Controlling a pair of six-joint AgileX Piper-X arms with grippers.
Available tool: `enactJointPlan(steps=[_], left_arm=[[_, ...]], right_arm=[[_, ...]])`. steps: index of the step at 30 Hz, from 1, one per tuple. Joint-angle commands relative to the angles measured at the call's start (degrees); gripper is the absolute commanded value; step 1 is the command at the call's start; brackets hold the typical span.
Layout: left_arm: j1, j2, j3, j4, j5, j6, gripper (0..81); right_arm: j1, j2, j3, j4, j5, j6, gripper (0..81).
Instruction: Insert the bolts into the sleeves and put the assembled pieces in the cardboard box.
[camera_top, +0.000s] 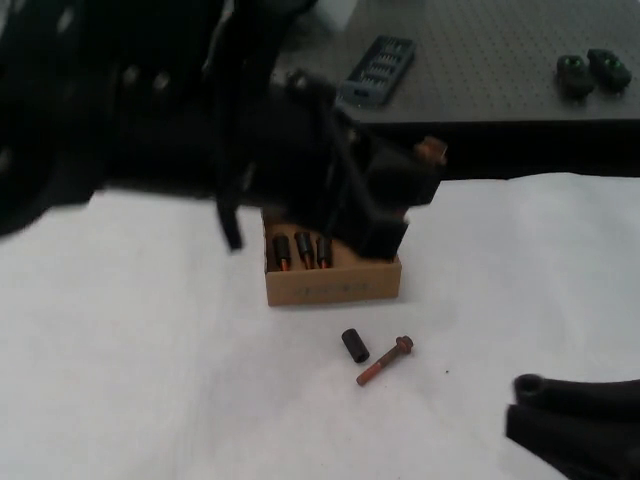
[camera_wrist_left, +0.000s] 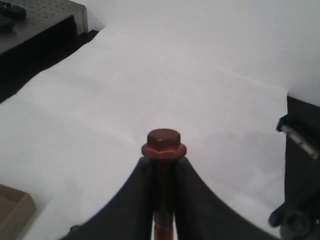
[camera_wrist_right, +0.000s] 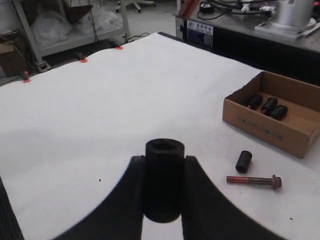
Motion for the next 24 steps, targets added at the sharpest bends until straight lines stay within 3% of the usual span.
enactJointPlan(steps=[1,7,13,24], left_arm=[[0.0,-6.8,10.5,-14.0,0.3,-7.2,0.6],[0.0,-12.5,19.9,-28.1,1.2,-14.9,0.6],[0.0,-16.9,23.7,-31.1,3.6,-16.5,0.6],[0.0,-17.9,24.0,-30.8,8.6,-17.2,0.6]], right_arm=[[-0.1,-1.1,-0.2,-0.4,-1.6,-0.1,3.2],[-0.1,16.6,-0.2,-24.4,-6.5,6.7,3.2],[-0.1,31.4,-1.8,-41.7,-11.3,10.4,3.2],[-0.1,35.3,-8.3,-44.6,-14.6,10.2,3.2]])
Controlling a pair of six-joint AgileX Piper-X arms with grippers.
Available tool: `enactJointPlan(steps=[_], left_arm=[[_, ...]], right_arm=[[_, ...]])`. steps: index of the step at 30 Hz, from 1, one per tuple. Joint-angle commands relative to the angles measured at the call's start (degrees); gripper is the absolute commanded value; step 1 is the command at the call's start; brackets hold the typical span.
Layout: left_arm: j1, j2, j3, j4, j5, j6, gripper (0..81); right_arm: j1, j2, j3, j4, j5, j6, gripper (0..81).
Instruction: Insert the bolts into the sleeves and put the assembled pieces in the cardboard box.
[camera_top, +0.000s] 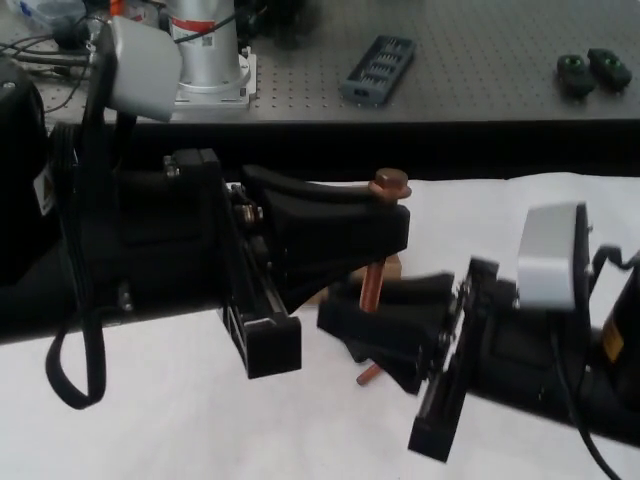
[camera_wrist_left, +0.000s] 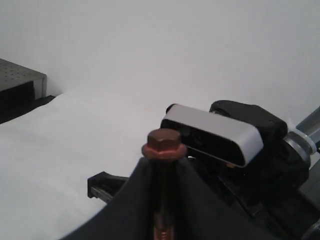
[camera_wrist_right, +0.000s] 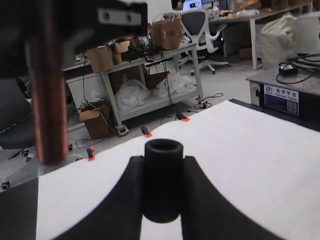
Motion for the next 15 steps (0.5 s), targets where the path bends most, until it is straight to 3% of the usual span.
enactJointPlan(steps=[1,4,8,15], left_arm=[[0.0,-0.7,-0.4,-1.1,2.5,-0.7,0.6],[0.3,-0.7,-0.4,-1.1,2.5,-0.6,0.6],[1.6,-0.7,-0.4,-1.1,2.5,-0.6,0.6],[3.4,-0.7,-0.4,-1.1,2.7,-0.6,0.6]], right_arm=[[-0.1,0.1,-0.8,-1.2,-3.1,0.0,3.2],[-0.1,-0.1,-0.8,-0.9,-7.7,0.6,3.2],[0.0,-1.6,-0.7,3.6,-7.6,2.6,3.2],[0.1,-7.9,1.2,8.6,-6.5,-1.1,3.2]])
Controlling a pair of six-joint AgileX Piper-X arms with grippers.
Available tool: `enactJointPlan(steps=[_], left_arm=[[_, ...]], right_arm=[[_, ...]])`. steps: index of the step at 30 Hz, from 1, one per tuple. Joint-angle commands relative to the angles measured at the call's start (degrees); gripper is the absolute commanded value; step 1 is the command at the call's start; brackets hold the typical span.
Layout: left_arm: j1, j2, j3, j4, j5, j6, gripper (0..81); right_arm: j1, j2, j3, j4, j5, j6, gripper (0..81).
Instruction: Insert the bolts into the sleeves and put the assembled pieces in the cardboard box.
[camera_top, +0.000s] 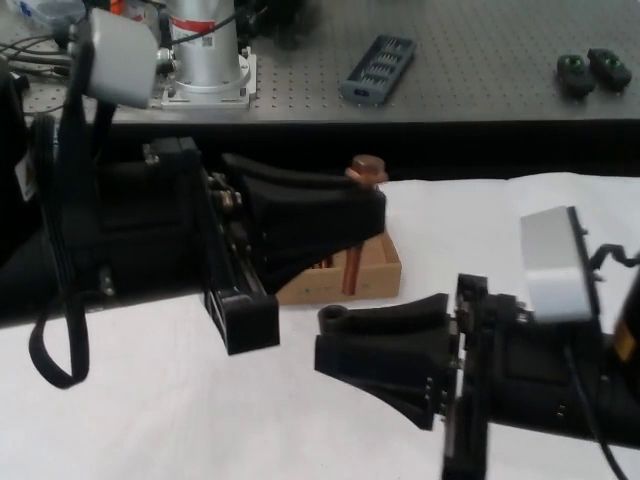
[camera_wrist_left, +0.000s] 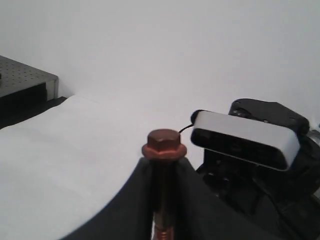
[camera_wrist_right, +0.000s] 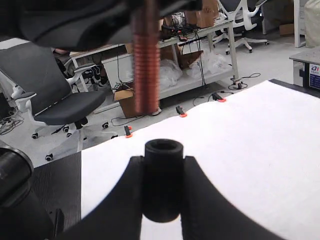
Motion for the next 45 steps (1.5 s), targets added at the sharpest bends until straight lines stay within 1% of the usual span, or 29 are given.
enactJointPlan(steps=[1,15,19,26,32,37,42,45], left_arm=[[0.5,-0.7,-0.4,-1.2,1.5,-0.6,0.6],[0.5,-0.5,-0.4,1.6,5.4,-0.7,0.6],[0.5,-0.5,-0.4,1.6,5.6,-0.7,0.6],[0.4,-0.5,-0.4,1.6,10.6,-0.8,0.6],[0.4,-0.5,-0.4,1.6,15.8,-0.7,0.6],[0.4,-0.5,-0.4,1.7,16.0,-0.7,0.6],[0.4,-0.5,-0.4,1.7,18.7,-0.7,0.6],[0.4,-0.5,-0.4,1.7,19.1,-0.7,0.6]], right_arm=[[0.1,-2.9,0.5,0.1,0.7,-0.9,3.2],[0.1,-3.8,0.5,-3.5,2.1,-1.1,3.2],[0.1,-3.8,0.5,-3.8,2.1,0.9,3.2],[0.1,-3.8,0.5,-9.8,2.1,3.3,3.2],[0.1,-3.8,0.5,-10.5,2.1,5.4,3.2],[0.1,-3.8,0.5,-13.5,2.1,5.4,3.2],[0.1,-3.8,0.5,-14.7,2.2,5.4,3.2],[0.1,-3.8,0.5,-15.5,2.7,5.4,3.2]])
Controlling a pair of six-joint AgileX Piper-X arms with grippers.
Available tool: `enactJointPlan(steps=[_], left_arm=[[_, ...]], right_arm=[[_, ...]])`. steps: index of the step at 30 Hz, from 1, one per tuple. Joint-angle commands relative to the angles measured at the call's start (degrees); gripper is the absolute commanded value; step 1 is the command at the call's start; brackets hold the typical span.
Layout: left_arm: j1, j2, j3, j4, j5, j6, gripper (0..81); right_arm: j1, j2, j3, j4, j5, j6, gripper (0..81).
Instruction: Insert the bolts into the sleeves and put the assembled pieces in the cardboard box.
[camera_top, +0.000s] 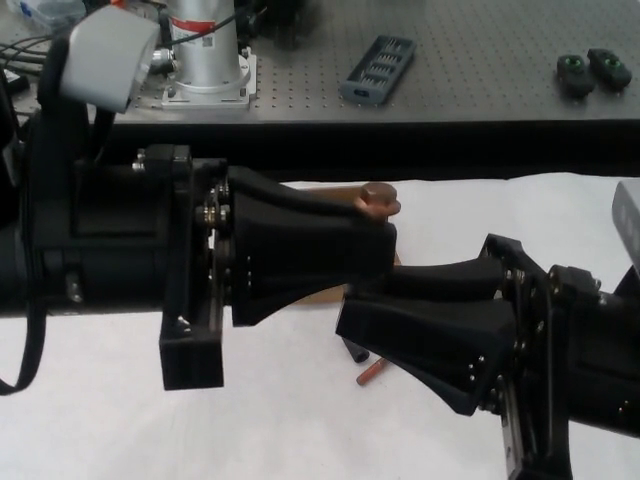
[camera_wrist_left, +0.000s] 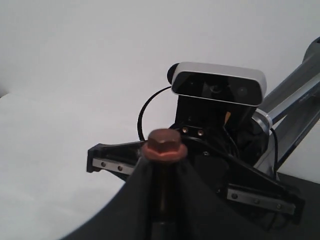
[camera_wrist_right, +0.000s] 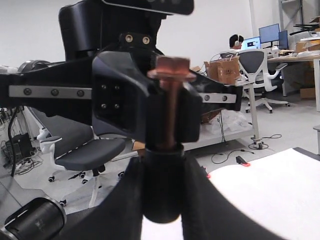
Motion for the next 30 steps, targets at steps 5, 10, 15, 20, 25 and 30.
enactJointPlan(steps=[5,10,15,20,25,30], left_arm=[[-0.3,-0.5,0.1,0.9,4.9,-0.7,9.0],[-0.3,-0.5,0.1,0.9,1.3,-1.1,43.5],[-0.3,-0.5,0.1,0.9,-7.2,-1.8,45.8],[-0.3,-0.5,0.1,0.7,-9.3,-1.8,40.5],[-0.2,-0.5,0.1,0.5,-10.8,-2.0,38.3],[1.8,-2.5,0.1,0.5,-20.5,-2.0,38.3]], right_arm=[[-0.4,-0.4,-0.9,-2.7,4.5,-0.3,3.2],[-0.4,-0.4,-0.9,-2.7,4.5,-0.3,3.2],[-0.4,-0.4,-0.9,-2.7,4.5,-0.3,3.2],[-0.6,-0.4,-0.9,-2.7,4.5,-0.3,3.2],[-0.7,-0.4,-0.9,-2.7,8.0,-0.4,3.2],[-2.6,-0.4,-1.8,-0.1,10.7,-0.4,3.2]])
